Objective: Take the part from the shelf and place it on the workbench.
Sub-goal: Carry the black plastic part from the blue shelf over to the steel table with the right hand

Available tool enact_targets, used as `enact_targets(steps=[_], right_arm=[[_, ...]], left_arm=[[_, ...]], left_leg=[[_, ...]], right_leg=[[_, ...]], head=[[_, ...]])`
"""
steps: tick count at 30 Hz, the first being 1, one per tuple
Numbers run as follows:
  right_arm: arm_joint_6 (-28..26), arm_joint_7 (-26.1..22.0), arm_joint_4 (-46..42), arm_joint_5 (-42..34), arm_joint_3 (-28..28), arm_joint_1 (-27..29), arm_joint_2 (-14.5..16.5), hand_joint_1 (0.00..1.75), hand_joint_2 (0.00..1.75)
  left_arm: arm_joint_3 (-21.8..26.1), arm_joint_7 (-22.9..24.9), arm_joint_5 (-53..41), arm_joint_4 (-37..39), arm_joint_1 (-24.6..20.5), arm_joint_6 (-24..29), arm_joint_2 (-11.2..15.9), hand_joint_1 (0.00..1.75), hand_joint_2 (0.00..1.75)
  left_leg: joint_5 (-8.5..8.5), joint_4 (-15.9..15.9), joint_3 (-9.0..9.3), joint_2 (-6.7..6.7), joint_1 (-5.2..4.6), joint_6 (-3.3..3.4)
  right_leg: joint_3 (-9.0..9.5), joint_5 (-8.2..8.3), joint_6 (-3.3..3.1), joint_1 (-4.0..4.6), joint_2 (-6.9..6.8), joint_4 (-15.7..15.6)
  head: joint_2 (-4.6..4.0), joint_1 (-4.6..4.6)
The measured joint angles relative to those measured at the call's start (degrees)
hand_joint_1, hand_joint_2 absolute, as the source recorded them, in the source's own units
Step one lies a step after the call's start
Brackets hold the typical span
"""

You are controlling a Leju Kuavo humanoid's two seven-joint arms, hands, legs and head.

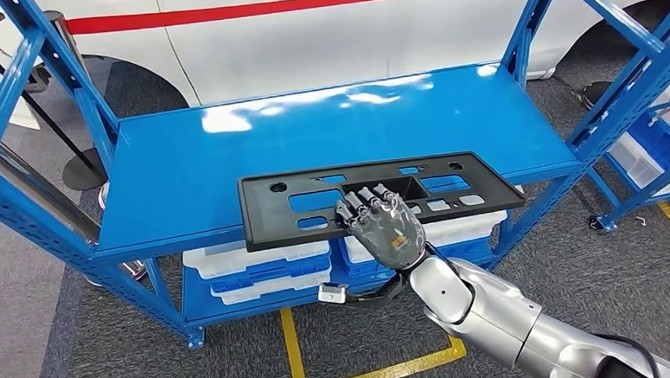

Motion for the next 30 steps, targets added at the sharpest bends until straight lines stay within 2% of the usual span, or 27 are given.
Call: enact_targets(steps=[1,2,3,5,6,7,8,9,11,12,13,14,15,16,17,18,19,20,22,23,24,26,27,28,29,30], right_arm=[[0.00,0.43,0.02,0.00,0.09,-0.15,-0.01,1.75,1.75],[0.00,0.86,0.01,0.00,0.20,-0.36,0.00,1.75,1.75],[-0.01,1.28,-0.03,0.00,0.36,-0.55,0.00,1.75,1.75],[-0.02,1.87,-0.10,0.00,0.69,-0.88,-0.03,1.75,1.75],[-0.02,2.10,-0.12,0.00,0.87,-0.95,-0.05,1.75,1.75],[-0.02,2.26,-0.11,0.00,1.04,-1.07,-0.07,1.75,1.75],[-0.02,2.43,-0.11,0.00,1.20,-1.16,-0.05,1.75,1.75],[-0.02,2.54,-0.11,0.00,1.35,-1.25,-0.04,1.75,1.75],[-0.02,2.79,-0.13,0.00,1.61,-1.35,-0.05,1.75,1.75],[-0.02,2.88,-0.13,0.00,1.73,-1.35,-0.07,1.75,1.75],[-0.02,2.97,-0.13,0.00,1.85,-1.34,-0.08,1.75,1.75],[-0.02,3.04,-0.13,0.00,1.97,-1.32,-0.10,1.75,1.75],[-0.02,3.09,-0.13,0.00,2.04,-1.31,-0.11,1.75,1.75],[-0.02,3.13,-0.13,0.00,2.08,-1.31,-0.14,1.75,1.75],[-0.03,3.17,-0.14,0.00,2.09,-1.31,-0.16,1.75,1.75],[-0.03,3.22,-0.15,0.00,2.09,-1.33,-0.20,1.75,1.75],[-0.04,3.27,-0.16,0.00,2.10,-1.35,-0.23,1.75,1.75],[-0.04,3.30,-0.19,0.00,2.11,-1.35,-0.26,1.75,1.75],[-0.04,3.35,-0.23,0.00,2.14,-1.31,-0.35,1.75,1.75],[-0.04,3.36,-0.26,0.00,2.15,-1.27,-0.43,1.75,1.75],[-0.04,3.37,-0.27,0.00,2.15,-1.23,-0.55,1.75,1.75],[-0.03,3.39,-0.26,0.00,2.16,-1.07,-0.75,1.75,1.75],[-0.03,3.39,-0.26,0.00,2.16,-0.89,-0.81,1.75,1.75],[-0.02,3.39,-0.25,0.00,2.16,-0.68,-0.85,1.75,1.75],[-0.02,3.39,-0.25,0.00,2.16,-0.47,-0.87,1.75,1.75],[-0.03,3.39,-0.25,0.00,2.16,-0.32,-0.90,1.75,1.75]], left_arm=[[0.00,-0.03,0.00,0.00,0.00,0.01,0.00,0.00,1.75],[0.00,-0.06,0.00,0.00,-0.01,0.01,0.00,0.00,1.75],[0.00,-0.08,0.01,0.00,-0.01,0.00,0.00,0.00,1.75],[0.00,-0.08,0.02,0.00,-0.01,-0.01,-0.01,0.00,1.75],[0.00,-0.08,0.03,0.00,0.04,-0.01,0.00,0.00,1.75],[0.00,-0.08,0.04,0.00,0.08,-0.01,0.01,0.00,1.75],[0.01,-0.07,0.05,0.00,0.13,-0.01,0.01,0.00,1.75],[0.01,-0.07,0.07,0.00,0.20,-0.01,0.02,0.00,1.75],[0.02,-0.07,0.11,0.00,0.21,-0.01,0.02,0.00,1.75],[0.02,-0.08,0.14,0.00,0.19,0.00,0.02,0.00,1.75],[0.02,-0.08,0.16,0.00,0.17,0.01,0.02,0.00,1.75],[0.02,-0.08,0.18,0.00,0.16,0.02,0.02,0.00,1.75],[0.02,-0.08,0.19,0.00,0.16,0.03,0.02,0.00,1.75],[0.02,-0.08,0.20,-0.01,0.13,0.04,0.02,0.00,1.75],[0.02,-0.08,0.20,-0.02,0.06,0.05,0.04,0.00,1.75],[0.02,-0.08,0.20,-0.04,-0.05,0.08,0.05,0.00,1.75],[0.02,-0.08,0.20,-0.05,-0.14,0.09,0.07,0.00,1.75],[0.02,-0.08,0.20,-0.07,-0.21,0.11,0.09,0.00,1.75],[0.02,-0.07,0.21,-0.06,-0.20,0.14,0.08,0.00,1.75],[0.03,-0.07,0.21,-0.06,-0.19,0.15,0.08,0.00,1.75],[0.03,-0.06,0.22,-0.06,-0.18,0.16,0.08,0.00,1.75],[0.03,-0.05,0.21,-0.07,-0.17,0.19,0.07,0.00,1.75],[0.03,-0.05,0.20,-0.07,-0.14,0.21,0.08,0.00,1.75],[0.02,-0.05,0.19,-0.07,-0.10,0.23,0.08,0.00,1.75],[0.03,-0.05,0.19,-0.07,-0.06,0.25,0.08,0.00,1.75],[0.03,-0.05,0.17,-0.07,-0.03,0.27,0.09,0.00,1.75]], left_leg=[[0.38,0.36,-0.77,-0.02,0.00,-0.17],[0.75,0.67,-1.41,-0.05,-0.07,-0.41],[1.15,0.81,-1.78,-0.06,-0.13,-0.73],[2.08,0.70,-2.10,-0.05,-0.19,-1.40],[2.58,0.54,-2.20,-0.12,-0.21,-1.74],[2.39,0.72,-2.56,-0.21,-0.17,-2.07],[1.16,1.52,-3.10,-0.30,-0.13,-2.39],[-1.11,3.30,-3.82,-0.38,-0.08,-2.71],[-7.10,9.67,-5.36,-0.37,0.15,-3.21],[-8.95,13.18,-5.83,-0.36,0.22,-3.39],[-9.42,15.73,-5.76,-0.36,0.24,-3.49],[-8.60,16.73,-4.96,-0.36,0.25,-3.49],[-7.00,15.67,-3.20,-0.36,0.24,-3.38],[-5.58,12.75,-0.46,-0.38,0.22,-3.15],[-5.23,8.40,3.01,-0.40,0.11,-2.82],[-5.64,3.92,6.17,-0.43,-0.01,-2.51],[-6.27,0.57,8.34,-0.47,-0.18,-2.24],[-6.81,-1.45,9.42,-0.49,-0.36,-1.99],[-5.86,-2.22,8.93,-0.35,-0.35,-1.41],[-5.15,-2.47,8.54,-0.21,-0.23,-0.93],[-4.27,-2.69,7.92,-0.04,-0.09,-0.44],[-2.65,-2.69,6.16,0.14,-0.06,0.23],[-1.91,-2.51,5.07,0.18,-0.10,0.31],[-1.26,-2.28,3.99,0.20,-0.12,0.28],[-0.67,-1.98,2.91,0.22,-0.12,0.18],[-0.16,-1.59,1.81,0.23,-0.10,0.06]], right_leg=[[2.78,0.72,-0.22,0.02,0.00,-3.77],[5.55,0.63,-0.45,0.16,0.02,-7.93],[7.48,0.23,-0.72,0.32,0.05,-11.04],[8.67,-0.36,-1.25,0.68,0.12,-13.65],[8.26,0.22,-1.65,0.58,0.09,-13.75],[7.84,0.81,-2.07,0.46,0.00,-13.99],[7.21,1.55,-2.60,0.30,-0.10,-14.14],[6.46,2.33,-3.02,0.13,-0.19,-14.33],[4.79,3.76,-3.44,0.18,-0.24,-14.30],[3.85,4.45,-3.43,0.22,-0.27,-14.23],[2.88,5.14,-3.40,0.25,-0.29,-14.14],[1.93,5.80,-3.34,0.27,-0.32,-14.03],[1.07,6.42,-3.26,0.27,-0.33,-13.93],[0.34,7.04,-3.14,0.28,-0.32,-13.84],[-0.24,7.59,-2.95,0.34,-0.29,-13.76],[-0.62,8.17,-2.70,0.39,-0.30,-13.72],[-0.80,8.79,-2.40,0.39,-0.32,-13.83],[-0.88,9.44,-2.05,0.35,-0.34,-14.06],[-0.96,10.41,-1.33,0.21,-0.25,-14.60],[-1.27,9.70,-1.02,0.19,-0.13,-14.26],[-1.86,7.67,-0.76,0.18,-0.01,-12.81],[-3.67,1.45,-0.35,0.11,0.10,-6.36],[-4.47,-0.92,-0.16,0.07,0.09,-2.23],[-4.83,-1.74,0.01,0.04,0.08,1.06],[-4.46,-1.16,0.13,-0.01,0.08,2.83],[-3.08,0.33,0.19,-0.10,0.07,2.52]], head=[[0.00,-0.01],[0.00,-0.01],[0.00,-0.02],[0.00,-0.01],[0.00,0.01],[0.00,0.00],[0.00,-0.03],[0.00,-0.06],[0.00,-0.10],[0.00,-0.10],[0.00,-0.10],[0.00,-0.10],[0.00,-0.11],[0.00,-0.11],[0.00,-0.12],[0.00,-0.11],[0.00,-0.08],[0.00,-0.09],[0.00,-0.08],[0.00,-0.08],[0.00,-0.06],[0.00,-0.04],[0.00,-0.05],[0.00,-0.04],[0.00,-0.04],[0.00,-0.04]])
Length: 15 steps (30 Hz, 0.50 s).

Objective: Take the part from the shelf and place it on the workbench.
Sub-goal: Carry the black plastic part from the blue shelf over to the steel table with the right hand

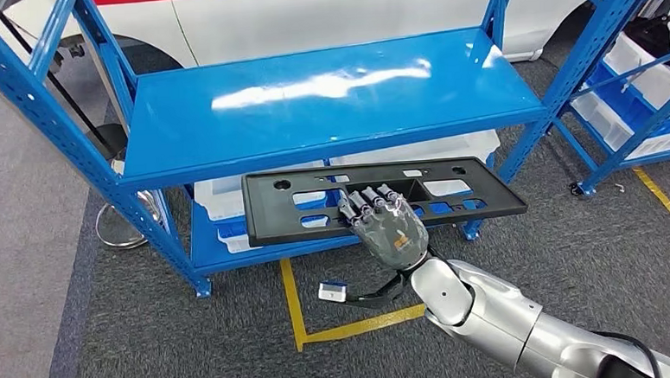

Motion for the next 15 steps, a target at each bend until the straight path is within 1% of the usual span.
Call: enact_targets(steps=[1,2,3,4,5,6,7,8,9,10,11,12,13,14,15], right_arm=[[-0.01,0.01,-0.01,0.00,0.00,0.08,-0.02,1.75,1.75],[-0.01,0.01,-0.03,0.00,0.00,0.10,-0.03,1.75,1.75],[-0.02,0.02,-0.07,0.00,0.00,0.10,-0.03,1.75,1.75],[-0.03,0.03,-0.13,0.00,0.00,0.13,-0.03,1.75,1.75],[-0.04,0.04,-0.17,0.00,0.00,0.17,-0.03,1.75,1.75],[-0.05,0.05,-0.21,0.00,0.00,0.24,-0.04,1.75,1.75],[-0.05,0.05,-0.22,0.00,0.00,0.32,-0.07,1.75,1.75],[-0.06,0.03,-0.22,0.00,0.00,0.34,-0.09,1.75,1.75],[-0.06,0.01,-0.24,0.00,0.00,0.38,-0.12,1.75,1.75],[-0.06,-0.03,-0.27,0.00,0.00,0.40,-0.14,1.75,1.75],[-0.06,-0.07,-0.30,0.00,0.00,0.40,-0.14,1.75,1.75],[-0.06,-0.09,-0.32,0.00,0.00,0.43,-0.15,1.75,1.75],[-0.06,-0.11,-0.33,0.00,0.00,0.50,-0.15,1.75,1.75],[-0.06,-0.14,-0.33,0.00,0.00,0.57,-0.16,1.75,1.75],[-0.06,-0.16,-0.33,0.00,0.00,0.65,-0.16,1.75,1.75]], left_arm=[[0.00,0.00,-0.02,0.00,0.01,0.04,0.00,0.00,1.75],[0.00,0.00,-0.03,0.00,0.02,0.08,0.00,0.00,1.75],[-0.01,0.00,-0.05,0.00,0.02,0.14,0.00,0.00,1.75],[-0.01,0.00,-0.07,0.00,0.01,0.21,0.00,0.00,1.75],[-0.01,0.00,-0.09,0.00,0.02,0.26,0.00,0.00,1.75],[-0.01,0.00,-0.10,0.00,0.05,0.30,0.00,0.00,1.75],[-0.01,0.00,-0.11,0.01,0.13,0.33,0.01,0.00,1.75],[-0.01,0.00,-0.11,0.01,0.23,0.34,0.03,0.00,1.75],[0.00,0.01,-0.11,0.02,0.36,0.35,0.04,0.00,1.75],[0.01,0.01,-0.11,0.02,0.45,0.36,0.06,0.00,1.75],[0.01,0.02,-0.12,0.02,0.49,0.37,0.07,0.00,1.75],[0.02,0.02,-0.13,0.02,0.51,0.38,0.07,0.00,1.75],[0.01,0.02,-0.13,0.02,0.50,0.38,0.07,0.00,1.75],[0.01,0.02,-0.13,0.02,0.49,0.39,0.07,0.00,1.75],[0.01,0.02,-0.13,0.02,0.50,0.39,0.07,0.00,1.75]], left_leg=[[0.43,0.47,-1.02,0.00,0.02,-0.18],[0.78,1.00,-1.97,-0.01,-0.02,-0.43],[1.09,1.52,-2.70,-0.03,-0.06,-0.71],[1.44,1.88,-3.15,-0.04,-0.12,-1.04],[1.85,2.00,-3.44,-0.05,-0.16,-1.37],[2.33,1.93,-3.56,-0.06,-0.13,-1.71],[2.71,1.82,-3.74,-0.11,-0.12,-2.05],[2.34,2.03,-4.13,-0.17,-0.06,-2.36],[0.90,3.06,-4.73,-0.23,-0.02,-2.64],[-1.48,5.07,-5.54,-0.28,0.03,-2.88],[-4.57,8.22,-6.50,-0.29,0.12,-3.08],[-7.31,11.95,-7.37,-0.29,0.15,-3.24],[-8.92,15.40,-7.91,-0.28,0.18,-3.35],[-9.16,17.78,-7.82,-0.28,0.18,-3.36],[-8.10,18.31,-6.86,-0.28,0.16,-3.25]], right_leg=[[2.45,1.42,0.02,-0.12,-0.01,-2.39],[5.58,1.70,-0.02,-0.18,0.00,-6.29],[8.59,1.12,-0.22,-0.11,0.07,-10.54],[10.65,0.23,-0.50,0.01,0.13,-13.73],[11.66,-0.63,-0.83,0.23,0.18,-15.60],[11.74,-0.63,-1.28,0.42,0.22,-16.16],[11.33,-0.13,-1.73,0.34,0.12,-16.15],[10.88,0.42,-2.25,0.26,0.02,-16.25],[10.26,1.10,-2.81,0.12,-0.08,-16.38],[9.53,1.81,-3.23,-0.03,-0.16,-16.50],[8.71,2.49,-3.50,0.02,-0.18,-16.50],[7.84,3.15,-3.63,0.08,-0.18,-16.47],[6.98,3.79,-3.65,0.16,-0.20,-16.43],[6.09,4.43,-3.65,0.25,-0.22,-16.39],[5.29,5.02,-3.63,0.34,-0.25,-16.36]], head=[[0.00,-0.01],[0.00,-0.01],[0.00,-0.03],[0.00,-0.03],[0.00,-0.02],[0.00,-0.01],[0.00,0.02],[0.00,0.01],[0.00,-0.02],[0.00,-0.05],[0.00,-0.08],[0.00,-0.10],[0.00,-0.09],[0.00,-0.09],[0.00,-0.10]])
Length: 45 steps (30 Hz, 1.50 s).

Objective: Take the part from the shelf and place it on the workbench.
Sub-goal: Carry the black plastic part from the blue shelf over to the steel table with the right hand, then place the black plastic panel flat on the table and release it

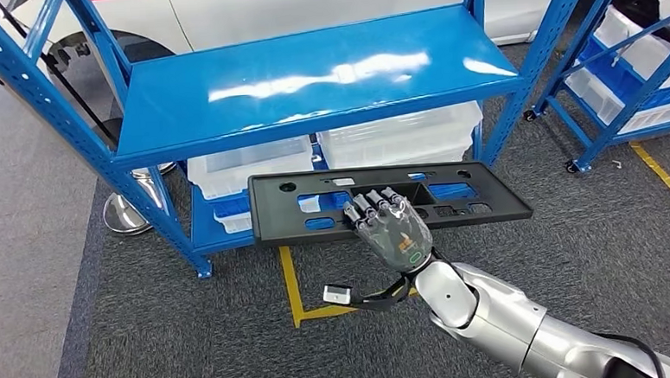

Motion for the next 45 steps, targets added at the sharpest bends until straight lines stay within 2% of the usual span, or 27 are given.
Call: enact_targets(steps=[1,3,4,6,11,13,15,17,19,21,24,25,27,29,30,31,33,34,35,36,37,38,40,41,42,44,45], right_arm=[[0.00,-0.02,0.00,0.00,0.00,0.06,-0.01,1.75,1.75],[0.00,-0.04,-0.03,0.00,0.00,0.07,-0.03,1.75,1.75],[-0.01,-0.04,-0.07,0.00,-0.01,0.06,-0.04,1.75,1.75],[-0.01,-0.04,-0.12,0.00,-0.02,0.05,-0.09,1.75,1.75],[-0.01,-0.08,-0.14,0.00,-0.04,0.10,-0.15,1.75,1.75],[-0.02,-0.09,-0.15,0.00,-0.10,0.17,-0.42,1.75,1.75],[-0.02,0.15,-0.15,0.00,-0.15,0.23,-0.71,1.75,1.75],[-0.02,0.52,-0.14,0.00,-0.16,0.23,-0.90,1.75,1.75],[-0.02,0.83,-0.16,0.00,-0.22,0.16,-1.06,1.75,1.75],[-0.03,1.04,-0.26,0.00,-0.31,0.14,-1.11,1.75,1.75],[-0.04,1.12,-0.34,0.00,-0.33,0.41,-1.14,1.75,1.75],[-0.03,1.10,-0.33,0.00,-0.33,0.51,-1.15,1.75,1.75],[-0.02,1.01,-0.34,0.00,-0.35,0.69,-1.16,1.75,1.75],[-0.02,0.62,-0.36,0.00,-0.52,0.94,-1.16,1.75,1.75],[-0.02,0.36,-0.36,0.00,-0.66,1.13,-1.16,1.75,1.75],[-0.02,0.09,-0.36,0.00,-0.85,1.33,-1.16,1.75,1.75],[-0.03,-0.26,-0.38,0.00,-1.31,1.62,-1.16,1.75,1.75],[-0.03,-0.35,-0.40,0.00,-1.56,1.69,-1.13,1.75,1.75],[-0.04,-0.42,-0.44,0.00,-1.81,1.74,-1.12,1.75,1.75],[-0.04,-0.47,-0.48,0.00,-2.05,1.79,-1.09,1.75,1.75],[-0.04,-0.55,-0.51,0.00,-2.24,1.84,-1.05,1.75,1.75],[-0.04,-0.63,-0.53,0.00,-2.40,1.89,-1.04,1.75,1.75],[-0.04,-0.82,-0.53,0.00,-2.66,2.01,-1.03,1.75,1.75],[-0.04,-0.91,-0.53,0.00,-2.82,2.06,-1.05,1.75,1.75],[-0.04,-1.02,-0.52,0.00,-3.01,2.12,-1.08,1.75,1.75],[-0.04,-1.28,-0.52,0.00,-3.40,2.24,-1.13,1.75,1.75],[-0.04,-1.39,-0.52,0.00,-3.60,2.31,-1.15,1.75,1.75]], left_arm=[[-0.01,0.00,0.00,0.00,0.00,0.00,0.01,0.00,1.75],[-0.01,0.00,-0.01,-0.02,-0.08,0.02,0.14,0.00,1.75],[-0.01,0.00,-0.01,-0.03,-0.15,0.03,0.22,0.00,1.75],[-0.01,-0.01,-0.03,-0.04,-0.26,0.07,0.35,0.00,1.75],[-0.01,-0.02,-0.05,-0.04,-0.26,0.09,0.32,0.00,1.75],[-0.02,0.01,-0.09,-0.03,-0.27,0.09,0.31,0.00,1.75],[-0.03,0.02,-0.09,-0.02,-0.27,0.09,0.29,0.00,1.75],[-0.03,0.02,-0.07,-0.02,-0.27,0.09,0.24,0.00,1.75],[-0.03,0.00,-0.07,-0.03,-0.30,0.13,0.22,0.00,1.75],[-0.02,-0.02,-0.06,-0.04,-0.28,0.21,0.24,0.00,1.75],[-0.01,-0.04,-0.03,-0.04,-0.10,0.36,0.26,0.00,1.75],[-0.01,-0.04,-0.03,-0.04,0.00,0.38,0.26,0.00,1.75],[-0.01,-0.04,-0.02,-0.03,0.19,0.40,0.26,0.00,1.75],[-0.01,-0.04,-0.03,-0.03,0.21,0.43,0.26,0.00,1.75],[-0.01,-0.04,-0.03,-0.03,0.19,0.43,0.26,0.00,1.75],[-0.01,-0.04,-0.03,-0.02,0.18,0.44,0.26,0.00,1.75],[-0.01,-0.04,-0.03,-0.03,0.15,0.45,0.26,0.00,1.75],[-0.01,-0.04,-0.03,-0.07,0.09,0.48,0.38,0.00,1.75],[-0.01,-0.05,-0.02,-0.10,0.02,0.52,0.46,0.00,1.75],[-0.01,-0.05,-0.02,-0.14,-0.08,0.56,0.57,0.00,1.75],[-0.01,-0.07,-0.02,-0.18,-0.16,0.60,0.65,0.00,1.75],[-0.01,-0.08,-0.02,-0.18,-0.22,0.60,0.58,0.00,1.75],[-0.01,-0.08,-0.02,-0.14,-0.27,0.58,0.42,0.00,1.75],[-0.01,-0.07,-0.02,-0.13,-0.25,0.58,0.37,0.00,1.75],[-0.01,-0.05,-0.02,-0.11,-0.23,0.58,0.32,0.00,1.75],[-0.01,-0.04,-0.04,-0.11,-0.20,0.59,0.33,0.00,1.75],[-0.01,-0.04,-0.06,-0.11,-0.20,0.59,0.31,0.00,1.75]], left_leg=[[1.69,-1.51,1.96,-0.02,-0.06,0.27],[3.66,-9.19,8.06,-0.12,-0.43,1.30],[3.33,-13.74,11.05,-0.17,-0.64,1.71],[2.20,-19.08,14.07,-0.24,-1.04,2.07],[2.97,-20.38,14.08,-0.12,-1.01,2.23],[5.17,-21.36,12.88,0.25,-0.48,2.82],[6.86,-21.04,10.81,0.48,-0.04,3.14],[6.99,-19.50,9.15,0.53,0.30,2.87],[6.73,-17.63,7.51,0.47,0.56,2.25],[6.65,-16.12,6.25,0.34,0.49,1.49],[7.05,-15.35,5.18,0.17,0.46,0.54],[6.22,-14.73,4.71,0.17,0.55,0.28],[1.86,-10.53,3.33,0.16,0.67,-0.15],[-3.00,-3.50,1.74,0.17,0.64,-0.27],[-3.91,-0.82,1.47,0.16,0.55,-0.10],[-3.53,0.32,1.92,0.15,0.37,0.29],[-0.34,-3.08,5.50,0.08,-0.40,1.95],[0.75,-6.91,8.27,0.01,-1.09,3.34],[1.04,-11.27,11.07,-0.01,-1.69,4.57],[0.89,-14.65,13.13,-0.04,-2.22,5.30],[0.64,-16.94,14.30,-0.04,-2.62,5.71],[0.98,-18.19,14.65,-0.02,-2.76,5.66],[3.25,-19.71,14.23,0.10,-2.53,5.55],[4.48,-20.47,13.79,0.21,-2.27,5.52],[5.66,-21.04,13.09,0.32,-1.97,5.36],[7.22,-20.83,10.96,0.43,-1.75,4.97],[7.88,-20.48,9.75,0.48,-1.65,4.68]], right_leg=[[-0.71,0.56,0.04,0.10,-0.01,0.02],[-1.68,1.52,0.18,0.24,-0.01,0.05],[-1.96,2.02,0.37,0.24,-0.05,0.04],[-2.26,3.00,0.92,0.08,-0.15,-0.26],[-2.48,3.70,1.44,-0.18,-0.03,-0.88],[-4.65,-1.55,2.25,-0.31,0.25,5.17],[-6.78,-6.32,3.09,-0.61,0.34,13.89],[-4.90,-3.83,3.61,-1.04,0.28,14.31],[-0.31,-2.43,4.24,-1.29,0.29,8.30],[2.78,-3.74,4.03,-1.15,0.52,3.42],[2.60,-4.31,2.90,-1.00,0.62,2.56],[2.20,-4.01,2.39,-1.00,0.57,2.50],[1.22,-3.15,1.21,-0.97,0.44,2.34],[0.19,-2.27,0.47,-0.56,0.32,2.36],[-0.35,-1.80,0.26,-0.25,0.26,2.38],[-0.89,-1.31,0.08,0.11,0.22,2.40],[-1.93,-0.26,-0.22,0.92,0.24,2.37],[-2.34,0.26,-0.35,1.11,0.23,2.34],[-2.62,0.81,-0.37,1.22,0.25,2.24],[-2.77,1.41,-0.24,1.13,0.21,2.03],[-2.84,2.06,0.00,0.88,0.13,1.71],[-2.86,2.83,0.30,0.76,0.10,1.20],[-3.22,3.19,0.79,0.74,0.21,0.57],[-3.63,1.83,0.98,0.83,0.34,1.11],[-4.20,-0.78,1.22,0.83,0.43,2.81],[-5.31,-6.67,1.94,0.36,0.44,9.12],[-5.61,-7.99,2.38,0.06,0.40,12.63]], head=[[0.00,0.01],[0.00,0.01],[0.00,0.02],[0.00,0.03],[0.00,-0.01],[0.00,0.07],[0.00,0.15],[0.00,0.14],[0.00,0.15],[0.00,0.08],[0.00,0.03],[0.00,0.02],[0.00,0.01],[0.00,0.01],[0.00,0.01],[0.00,0.01],[0.00,0.00],[0.00,0.05],[0.00,0.07],[0.00,0.09],[0.00,0.08],[0.00,0.01],[0.00,-0.06],[0.00,-0.05],[0.00,-0.03],[0.00,-0.01],[0.00,0.00]])
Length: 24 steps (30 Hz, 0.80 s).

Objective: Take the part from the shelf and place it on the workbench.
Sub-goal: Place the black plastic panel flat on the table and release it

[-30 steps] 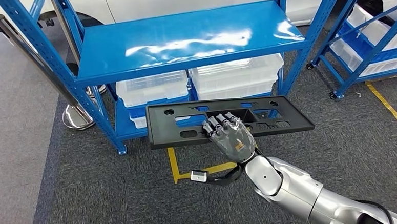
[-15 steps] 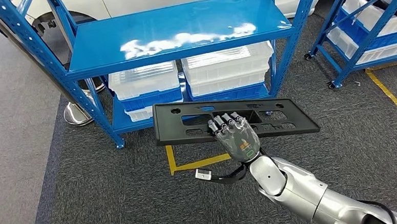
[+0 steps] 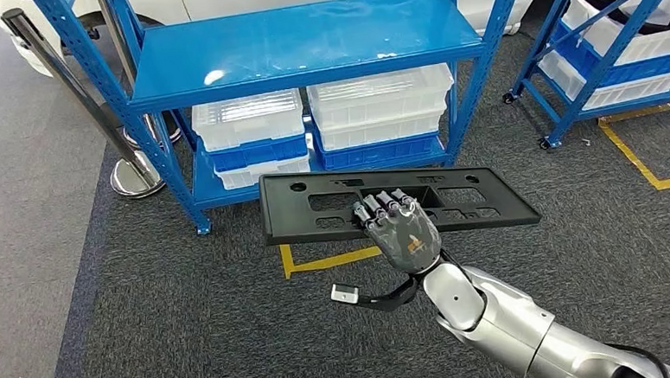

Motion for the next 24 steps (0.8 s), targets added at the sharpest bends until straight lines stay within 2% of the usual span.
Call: enact_targets(steps=[1,2,3,4,5,6,7,8,9,10,11,12,14,15,16,17,18,19,20,21,22,23,24], right_arm=[[0.00,-0.08,0.00,0.00,-0.17,0.07,-0.02,1.75,1.75],[-0.01,-0.16,0.00,0.00,-0.32,0.12,-0.02,1.75,1.75],[-0.01,-0.21,0.00,0.00,-0.44,0.15,-0.02,1.75,1.75],[-0.01,-0.26,-0.01,0.00,-0.55,0.15,-0.01,1.75,1.75],[-0.01,-0.29,-0.06,0.00,-0.69,0.15,-0.01,1.75,1.75],[-0.01,-0.31,-0.14,0.00,-0.86,0.15,0.00,1.75,1.75],[-0.01,-0.32,-0.22,0.00,-1.02,0.15,0.01,1.75,1.75],[-0.01,-0.33,-0.29,0.00,-1.13,0.16,0.01,1.75,1.75],[-0.01,-0.39,-0.32,0.00,-1.19,0.21,0.00,1.75,1.75],[0.00,-0.47,-0.32,0.00,-1.19,0.25,0.01,1.75,1.75],[0.00,-0.56,-0.32,0.00,-1.20,0.31,0.03,1.75,1.75],[0.00,-0.64,-0.32,0.00,-1.20,0.36,0.07,1.75,1.75],[-0.01,-0.68,-0.32,0.00,-1.22,0.42,0.11,1.75,1.75],[-0.01,-0.72,-0.32,0.00,-1.23,0.46,0.11,1.75,1.75],[-0.01,-0.87,-0.31,0.00,-1.23,0.52,0.14,1.75,1.75],[-0.01,-1.19,-0.31,0.00,-1.23,0.58,0.19,1.75,1.75],[-0.01,-1.68,-0.28,0.00,-1.27,0.64,0.31,1.75,1.75],[-0.01,-2.31,-0.25,0.00,-1.36,0.67,0.49,1.75,1.75],[-0.01,-2.98,-0.21,0.00,-1.54,0.70,0.77,1.75,1.75],[-0.02,-3.59,-0.17,0.00,-1.81,0.72,1.11,1.75,1.75],[-0.02,-4.07,-0.14,0.00,-2.07,0.71,1.45,1.75,1.75],[-0.03,-4.40,-0.11,0.00,-2.28,0.71,1.81,1.75,1.75],[-0.03,-4.61,-0.08,0.00,-2.39,0.74,2.07,1.75,1.75]], left_arm=[[0.00,0.00,-0.02,0.00,0.01,0.00,-0.03,0.00,1.75],[0.00,0.00,-0.03,0.00,0.01,0.00,-0.05,0.00,1.75],[0.00,0.00,-0.03,0.00,0.01,0.00,-0.08,0.00,1.75],[0.00,0.00,-0.03,-0.01,-0.01,0.01,-0.08,0.00,1.75],[0.00,0.00,-0.03,-0.02,-0.03,0.02,-0.07,0.00,1.75],[0.00,0.00,-0.03,-0.03,-0.04,0.05,-0.05,0.00,1.75],[0.00,0.00,-0.03,-0.04,-0.02,0.07,-0.03,0.00,1.75],[0.00,0.00,-0.03,-0.04,0.05,0.09,-0.03,0.00,1.75],[0.00,0.00,-0.03,-0.03,0.21,0.11,-0.03,0.00,1.75],[0.00,0.00,-0.03,-0.03,0.38,0.13,-0.03,0.00,1.75],[0.01,0.00,-0.03,-0.02,0.55,0.14,-0.03,0.00,1.75],[0.01,0.00,-0.03,-0.01,0.70,0.15,-0.03,0.00,1.75],[0.02,0.00,-0.03,0.00,0.77,0.16,-0.03,0.00,1.75],[0.02,0.00,-0.02,0.00,0.74,0.17,-0.03,0.00,1.75],[0.02,0.00,-0.01,0.00,0.70,0.17,-0.03,0.00,1.75],[0.02,-0.01,0.02,0.00,0.69,0.17,-0.03,0.00,1.75],[0.02,-0.03,0.08,0.00,0.70,0.18,-0.03,0.00,1.75],[0.02,-0.06,0.14,0.00,0.70,0.19,-0.02,0.00,1.75],[0.02,-0.10,0.20,-0.01,0.66,0.23,0.02,0.00,1.75],[0.02,-0.16,0.29,-0.01,0.60,0.28,0.07,0.00,1.75],[0.02,-0.20,0.39,-0.02,0.53,0.32,0.12,0.00,1.75],[0.02,-0.25,0.49,-0.02,0.48,0.36,0.16,0.00,1.75],[0.03,-0.28,0.57,-0.02,0.48,0.37,0.16,0.00,1.75]], left_leg=[[0.57,0.51,-1.26,0.07,0.15,-0.28],[1.07,1.17,-2.59,0.16,0.37,-0.60],[1.48,1.99,-3.94,0.23,0.64,-0.96],[1.81,2.95,-5.21,0.25,0.84,-1.31],[2.05,3.97,-6.34,0.20,0.95,-1.68],[2.34,4.80,-7.17,0.13,0.96,-2.07],[2.73,5.31,-7.73,0.05,0.90,-2.42],[3.25,5.46,-8.10,-0.02,0.91,-2.79],[3.85,5.37,-8.33,-0.08,0.99,-3.14],[3.66,5.52,-8.73,-0.15,1.13,-3.48],[2.24,6.36,-9.29,-0.24,1.30,-3.85],[-0.29,8.20,-9.99,-0.33,1.45,-4.20],[-6.69,14.54,-11.37,-0.41,1.64,-4.76],[-8.55,18.00,-11.68,-0.41,1.68,-4.90],[-8.89,20.56,-11.41,-0.41,1.70,-4.93],[-7.88,21.59,-10.37,-0.41,1.70,-4.85],[-6.15,20.73,-8.40,-0.43,1.68,-4.64],[-4.74,17.99,-5.47,-0.48,1.61,-4.30],[-4.63,13.69,-1.84,-0.54,1.50,-3.86],[-5.55,8.83,1.68,-0.61,1.33,-3.50],[-6.63,5.14,4.11,-0.67,1.14,-3.19],[-7.43,2.66,5.43,-0.70,0.92,-2.94],[-7.15,1.54,5.51,-0.68,0.75,-2.73]], right_leg=[[0.08,0.35,0.44,-0.30,-0.02,2.62],[0.83,2.00,0.87,-0.60,-0.05,3.78],[2.46,3.92,1.31,-0.92,-0.08,3.10],[4.95,4.65,1.78,-1.29,-0.12,0.58],[8.04,3.98,2.07,-1.37,-0.10,-3.35],[10.56,2.51,1.90,-1.36,-0.09,-6.90],[12.13,0.97,1.51,-1.25,-0.08,-9.55],[12.70,0.36,0.85,-0.95,-0.08,-10.88],[12.15,0.69,0.09,-0.93,-0.18,-11.00],[11.50,1.40,-0.46,-0.93,-0.28,-11.05],[10.76,2.23,-1.01,-0.92,-0.36,-11.12],[9.85,3.13,-1.44,-1.00,-0.43,-11.22],[7.91,4.87,-1.81,-0.93,-0.45,-11.20],[6.83,5.70,-1.82,-0.86,-0.49,-11.17],[5.74,6.54,-1.81,-0.78,-0.54,-11.15],[4.67,7.38,-1.77,-0.72,-0.59,-11.13],[3.66,8.22,-1.71,-0.66,-0.62,-11.13],[2.79,9.04,-1.62,-0.63,-0.60,-11.13],[2.14,9.77,-1.47,-0.57,-0.55,-11.13],[1.70,10.49,-1.25,-0.56,-0.53,-11.19],[1.51,11.26,-0.95,-0.62,-0.54,-11.46],[1.46,12.08,-0.58,-0.72,-0.57,-11.87],[1.46,13.04,-0.18,-0.80,-0.59,-12.52]], head=[[0.00,-0.01],[0.00,-0.01],[0.00,-0.01],[0.00,-0.01],[0.00,-0.02],[0.00,-0.07],[0.00,-0.10],[0.00,-0.15],[0.00,-0.15],[0.00,-0.15],[0.00,-0.15],[0.00,-0.15],[0.00,-0.17],[0.00,-0.17],[0.00,-0.16],[0.00,-0.17],[0.00,-0.17],[0.00,-0.17],[0.00,-0.17],[0.00,-0.16],[0.00,-0.16],[0.00,-0.16],[0.00,-0.16]])
